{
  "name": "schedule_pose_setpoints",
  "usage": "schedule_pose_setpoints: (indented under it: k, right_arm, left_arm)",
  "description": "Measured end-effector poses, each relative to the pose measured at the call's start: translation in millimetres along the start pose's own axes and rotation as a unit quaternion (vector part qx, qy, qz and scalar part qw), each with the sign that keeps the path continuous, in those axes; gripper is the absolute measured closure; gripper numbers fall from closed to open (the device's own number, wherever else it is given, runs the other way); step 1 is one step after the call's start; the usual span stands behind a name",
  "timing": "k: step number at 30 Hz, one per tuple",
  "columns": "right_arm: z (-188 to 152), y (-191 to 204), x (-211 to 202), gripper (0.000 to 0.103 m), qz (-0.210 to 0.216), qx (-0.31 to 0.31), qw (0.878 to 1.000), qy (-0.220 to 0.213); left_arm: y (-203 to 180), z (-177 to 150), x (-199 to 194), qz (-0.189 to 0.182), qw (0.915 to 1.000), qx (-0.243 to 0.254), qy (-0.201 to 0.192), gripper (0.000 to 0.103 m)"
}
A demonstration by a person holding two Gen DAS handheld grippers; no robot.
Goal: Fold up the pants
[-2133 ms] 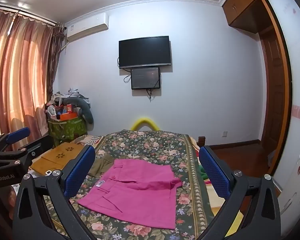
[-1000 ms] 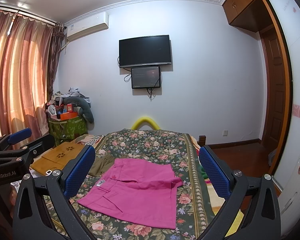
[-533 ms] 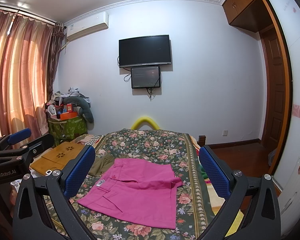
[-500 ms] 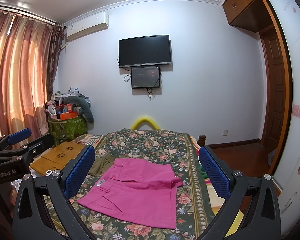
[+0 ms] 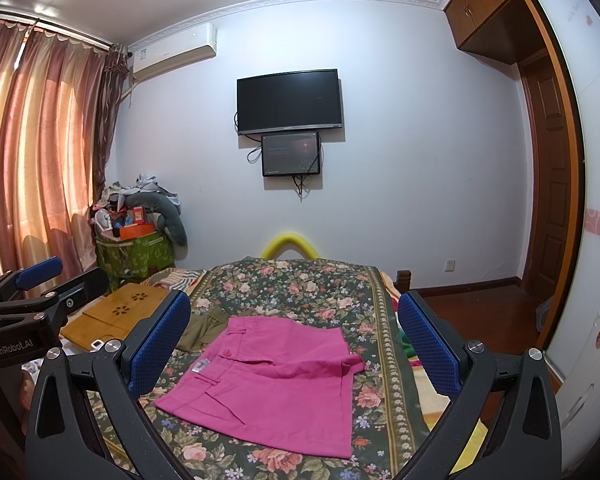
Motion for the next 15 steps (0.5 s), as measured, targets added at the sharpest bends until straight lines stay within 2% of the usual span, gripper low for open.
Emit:
schedule_pose_setpoints:
  k: [9,10,15]
  right_arm:
    - [-3,-5,3,0.000,-0.001,0.002,1.000,0.002]
    - [-13,-1,12,0.000,-0.001,0.003,1.000,0.003]
    - [-17,-3,16,0.000,-0.001,0.008,1.000,0.008]
  left_arm:
    - [1,-2,3,-0.002,1.0000,-0.001,0.002,0.000]
    - [1,-3,5,-0.002,1.0000,-0.001,0.003,0.000]
    - [1,-7,14,-0.005,0.9999,0.000,0.013,0.000]
Point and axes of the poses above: each gripper's, at about its wrist camera, not at the fingertips, and x roughly the way its jaws point, y to its left, z to its top, the point moved 7 cm from there along x, roughly the way its jaws point, and after that the axes turned 13 degrees about -x, right-handed, at the moved point
